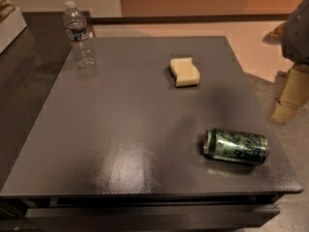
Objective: Place green can upright
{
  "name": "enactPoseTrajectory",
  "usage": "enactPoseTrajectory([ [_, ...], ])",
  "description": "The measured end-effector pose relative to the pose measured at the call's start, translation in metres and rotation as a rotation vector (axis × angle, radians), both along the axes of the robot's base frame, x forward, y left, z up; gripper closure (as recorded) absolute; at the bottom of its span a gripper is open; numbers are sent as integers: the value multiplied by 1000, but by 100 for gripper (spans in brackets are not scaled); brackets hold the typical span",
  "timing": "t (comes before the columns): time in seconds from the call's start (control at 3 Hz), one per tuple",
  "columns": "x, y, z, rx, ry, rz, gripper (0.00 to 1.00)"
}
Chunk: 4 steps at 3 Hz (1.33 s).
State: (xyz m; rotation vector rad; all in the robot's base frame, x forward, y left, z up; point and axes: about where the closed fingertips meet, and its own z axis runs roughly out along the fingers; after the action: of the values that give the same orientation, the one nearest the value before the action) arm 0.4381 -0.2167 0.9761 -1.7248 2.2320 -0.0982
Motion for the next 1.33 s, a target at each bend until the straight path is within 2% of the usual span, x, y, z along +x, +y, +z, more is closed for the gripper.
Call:
enactPoseTrajectory([
  [0.67, -4, 3, -4, -4, 9, 6, 0],
  [1.0, -13, 11, -18, 7, 30, 24, 0],
  [1.33, -23, 28, -38, 10, 55, 60, 0],
])
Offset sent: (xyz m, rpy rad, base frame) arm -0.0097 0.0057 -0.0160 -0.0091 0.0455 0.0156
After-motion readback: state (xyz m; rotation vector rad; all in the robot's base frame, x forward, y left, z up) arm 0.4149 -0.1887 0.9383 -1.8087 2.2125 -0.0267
